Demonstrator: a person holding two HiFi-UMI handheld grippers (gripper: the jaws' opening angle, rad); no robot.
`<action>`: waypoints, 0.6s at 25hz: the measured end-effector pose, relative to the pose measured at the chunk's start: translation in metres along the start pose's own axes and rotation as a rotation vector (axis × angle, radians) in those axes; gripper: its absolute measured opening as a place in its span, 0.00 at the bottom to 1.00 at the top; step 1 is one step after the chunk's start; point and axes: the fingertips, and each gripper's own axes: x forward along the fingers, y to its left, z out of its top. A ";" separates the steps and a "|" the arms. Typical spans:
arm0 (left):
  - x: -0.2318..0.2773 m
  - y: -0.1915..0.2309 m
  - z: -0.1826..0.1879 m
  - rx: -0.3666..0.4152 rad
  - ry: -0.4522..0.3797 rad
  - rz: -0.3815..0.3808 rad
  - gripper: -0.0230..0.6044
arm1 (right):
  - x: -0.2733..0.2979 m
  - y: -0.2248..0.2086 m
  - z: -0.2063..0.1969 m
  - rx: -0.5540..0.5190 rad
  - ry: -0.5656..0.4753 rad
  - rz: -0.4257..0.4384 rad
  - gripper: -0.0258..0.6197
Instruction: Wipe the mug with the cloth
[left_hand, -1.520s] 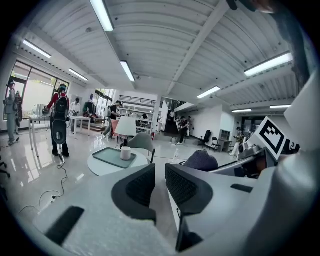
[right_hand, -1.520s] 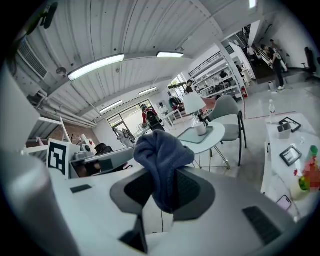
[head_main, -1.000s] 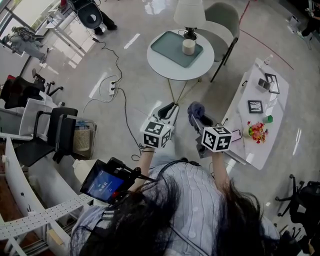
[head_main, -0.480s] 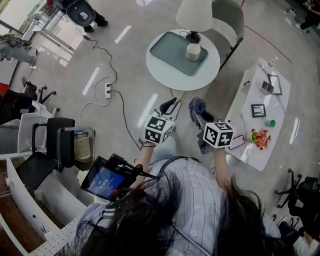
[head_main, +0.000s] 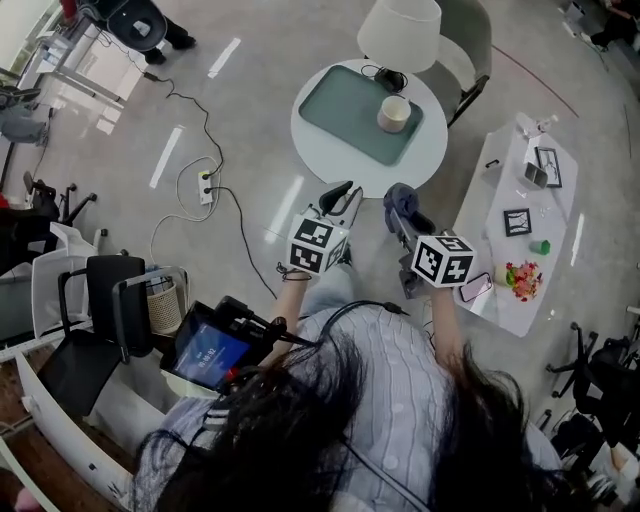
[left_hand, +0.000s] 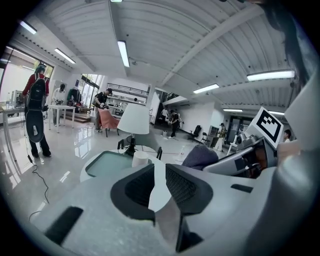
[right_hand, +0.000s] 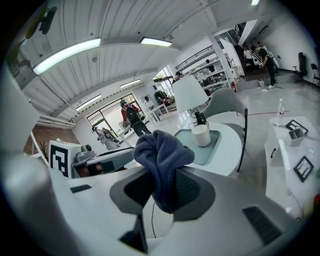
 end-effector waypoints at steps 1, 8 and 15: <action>0.002 0.005 0.001 0.002 0.001 -0.005 0.15 | 0.004 0.000 0.002 0.002 -0.002 -0.007 0.19; 0.017 0.027 0.005 -0.001 0.016 -0.035 0.15 | 0.023 -0.004 0.014 0.022 -0.001 -0.038 0.19; 0.030 0.033 0.001 -0.001 0.050 -0.045 0.15 | 0.031 -0.015 0.021 0.048 0.002 -0.054 0.19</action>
